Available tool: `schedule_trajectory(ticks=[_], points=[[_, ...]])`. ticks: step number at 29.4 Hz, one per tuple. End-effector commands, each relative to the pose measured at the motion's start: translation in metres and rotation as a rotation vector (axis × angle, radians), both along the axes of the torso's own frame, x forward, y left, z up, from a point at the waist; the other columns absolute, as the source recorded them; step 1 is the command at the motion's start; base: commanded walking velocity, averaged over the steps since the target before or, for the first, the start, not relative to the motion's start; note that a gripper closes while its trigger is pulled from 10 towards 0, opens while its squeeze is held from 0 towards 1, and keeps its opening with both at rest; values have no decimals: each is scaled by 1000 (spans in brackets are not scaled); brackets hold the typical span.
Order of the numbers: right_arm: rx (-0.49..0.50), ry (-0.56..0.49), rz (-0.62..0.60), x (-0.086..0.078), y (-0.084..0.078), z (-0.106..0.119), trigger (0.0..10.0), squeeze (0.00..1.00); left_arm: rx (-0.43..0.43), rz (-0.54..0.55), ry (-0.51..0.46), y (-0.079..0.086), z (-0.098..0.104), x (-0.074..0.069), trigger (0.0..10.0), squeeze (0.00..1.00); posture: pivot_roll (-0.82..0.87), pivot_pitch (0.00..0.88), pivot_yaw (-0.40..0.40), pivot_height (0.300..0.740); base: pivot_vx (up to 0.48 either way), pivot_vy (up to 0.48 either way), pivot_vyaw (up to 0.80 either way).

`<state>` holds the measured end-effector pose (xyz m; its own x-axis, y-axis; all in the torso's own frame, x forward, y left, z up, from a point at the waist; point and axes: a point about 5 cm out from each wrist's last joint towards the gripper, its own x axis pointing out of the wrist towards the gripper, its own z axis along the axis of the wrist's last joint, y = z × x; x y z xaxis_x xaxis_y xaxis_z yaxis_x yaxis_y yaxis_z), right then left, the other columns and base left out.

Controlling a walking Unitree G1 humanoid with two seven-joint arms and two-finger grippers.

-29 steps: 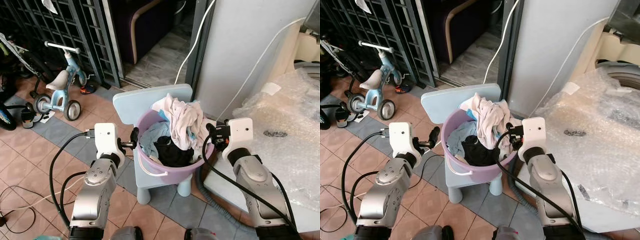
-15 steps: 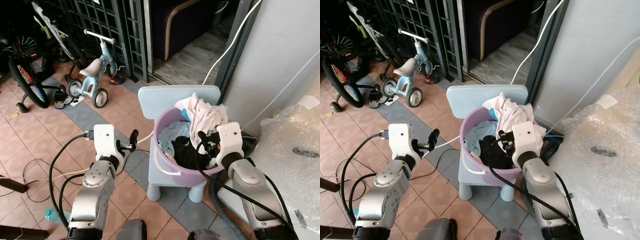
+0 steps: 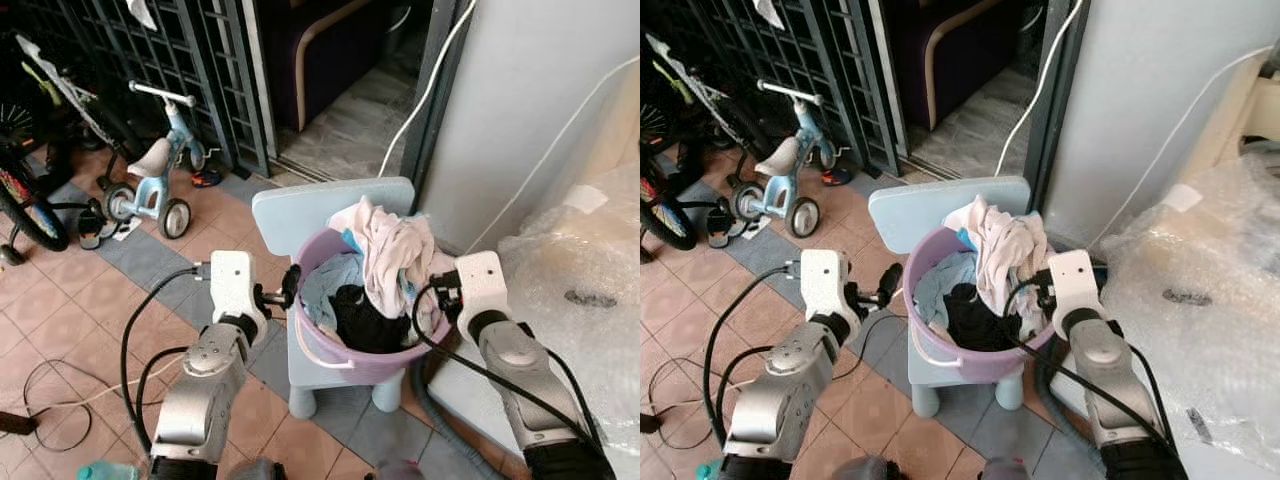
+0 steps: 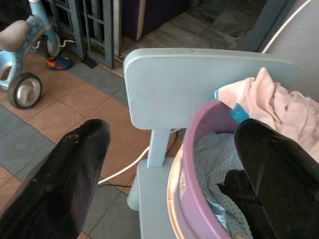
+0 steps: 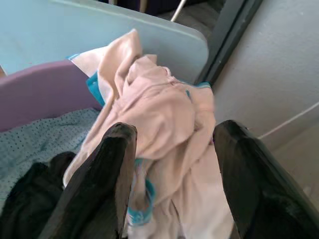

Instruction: Clothes washing

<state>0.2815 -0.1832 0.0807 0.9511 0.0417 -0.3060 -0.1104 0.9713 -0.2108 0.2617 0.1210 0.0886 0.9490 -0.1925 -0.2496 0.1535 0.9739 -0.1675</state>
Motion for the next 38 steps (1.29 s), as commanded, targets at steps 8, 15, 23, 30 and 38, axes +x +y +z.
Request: schedule_trajectory(ticks=[8, 15, 23, 30, 38], points=[[-53, 73, 5, 1, -5, -13, 10000, 0, 12, 28, 15, -2, 3, 0, 10000, 0, -31, 70, 26, 740, 37, 0, 0], [-93, 261, 42, 12, -10, -37, 10000, 0, 203, -46, 64, -1, -11, -11, 10000, 0, -15, 75, 15, 740, 0, 0, 0], [-111, 334, 31, 35, -16, -40, 10000, 0, 280, -131, 55, -2, -7, -31, 10000, 0, 21, 114, -22, 740, 0, 0, 0], [31, 418, -69, 44, 0, -49, 10000, 0, 215, -98, 109, 4, -6, -45, 10000, 0, 52, 160, -51, 740, 0, 0, 0], [106, 493, -39, 38, 32, -64, 0, 0, 214, -86, 136, 5, -6, -53, 10000, 0, 65, 186, -63, 740, 0, 0, 0]])
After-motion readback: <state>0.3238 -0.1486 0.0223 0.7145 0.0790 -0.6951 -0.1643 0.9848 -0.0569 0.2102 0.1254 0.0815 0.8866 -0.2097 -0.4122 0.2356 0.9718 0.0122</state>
